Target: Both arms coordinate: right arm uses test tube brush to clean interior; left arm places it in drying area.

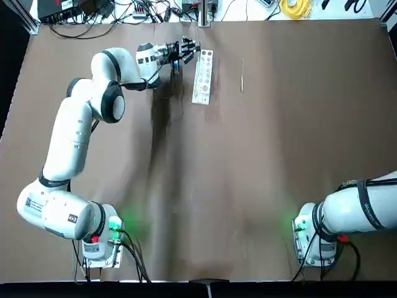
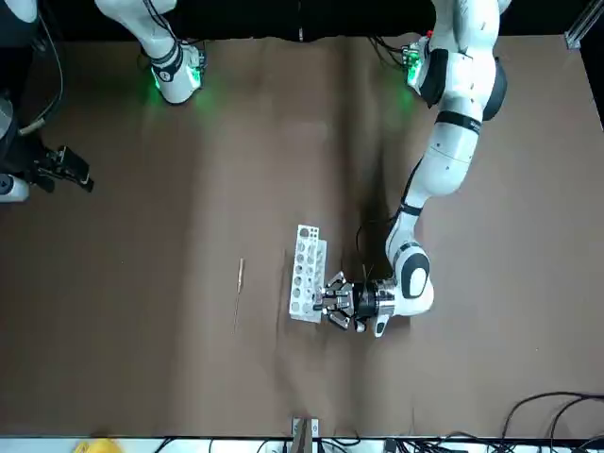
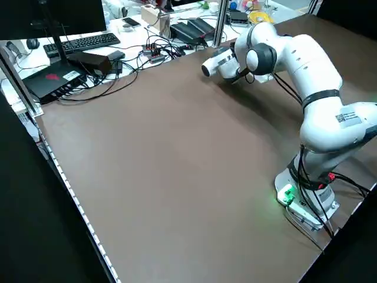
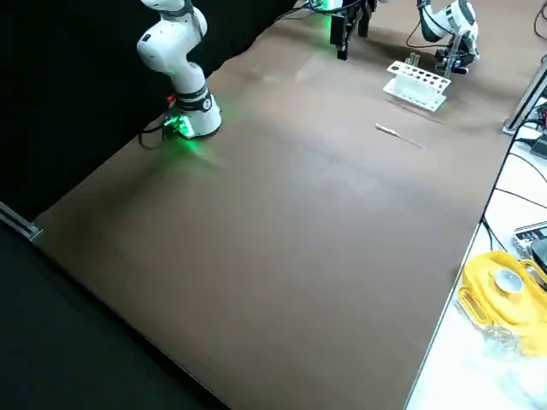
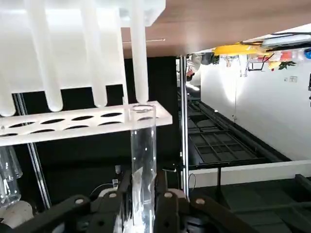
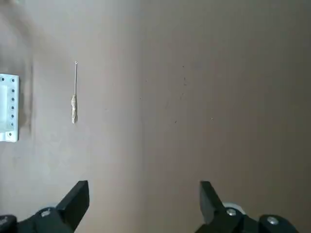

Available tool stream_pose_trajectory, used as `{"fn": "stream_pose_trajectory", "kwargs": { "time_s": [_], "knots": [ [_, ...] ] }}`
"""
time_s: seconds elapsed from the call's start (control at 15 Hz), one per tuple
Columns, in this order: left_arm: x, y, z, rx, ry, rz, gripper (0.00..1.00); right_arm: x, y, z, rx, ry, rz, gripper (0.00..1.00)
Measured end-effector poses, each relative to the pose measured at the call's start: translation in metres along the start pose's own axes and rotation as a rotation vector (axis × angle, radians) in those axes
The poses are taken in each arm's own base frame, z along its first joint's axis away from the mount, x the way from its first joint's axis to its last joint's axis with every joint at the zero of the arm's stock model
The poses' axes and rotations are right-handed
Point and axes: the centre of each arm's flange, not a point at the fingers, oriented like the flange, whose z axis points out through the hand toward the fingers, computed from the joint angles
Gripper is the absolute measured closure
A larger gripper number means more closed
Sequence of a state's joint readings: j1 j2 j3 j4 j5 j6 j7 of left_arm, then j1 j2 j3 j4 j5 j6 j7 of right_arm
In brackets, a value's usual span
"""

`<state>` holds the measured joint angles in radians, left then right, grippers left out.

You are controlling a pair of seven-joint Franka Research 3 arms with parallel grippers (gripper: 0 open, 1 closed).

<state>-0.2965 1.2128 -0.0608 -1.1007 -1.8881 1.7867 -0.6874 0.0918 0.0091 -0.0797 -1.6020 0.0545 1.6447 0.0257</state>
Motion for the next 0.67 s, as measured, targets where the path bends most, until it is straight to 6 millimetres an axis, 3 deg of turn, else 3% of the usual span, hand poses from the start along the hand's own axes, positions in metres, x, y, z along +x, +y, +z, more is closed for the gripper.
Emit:
{"fn": "stream_pose_trajectory", "kwargs": {
  "time_s": [0.67],
  "knots": [
    [0.0103, -0.0033, -0.0024, -0.003, 0.005, -0.003, 0.77, -0.0001, -0.0017, 0.0001, 0.000, 0.000, -0.003, 0.00]
  ]
}}
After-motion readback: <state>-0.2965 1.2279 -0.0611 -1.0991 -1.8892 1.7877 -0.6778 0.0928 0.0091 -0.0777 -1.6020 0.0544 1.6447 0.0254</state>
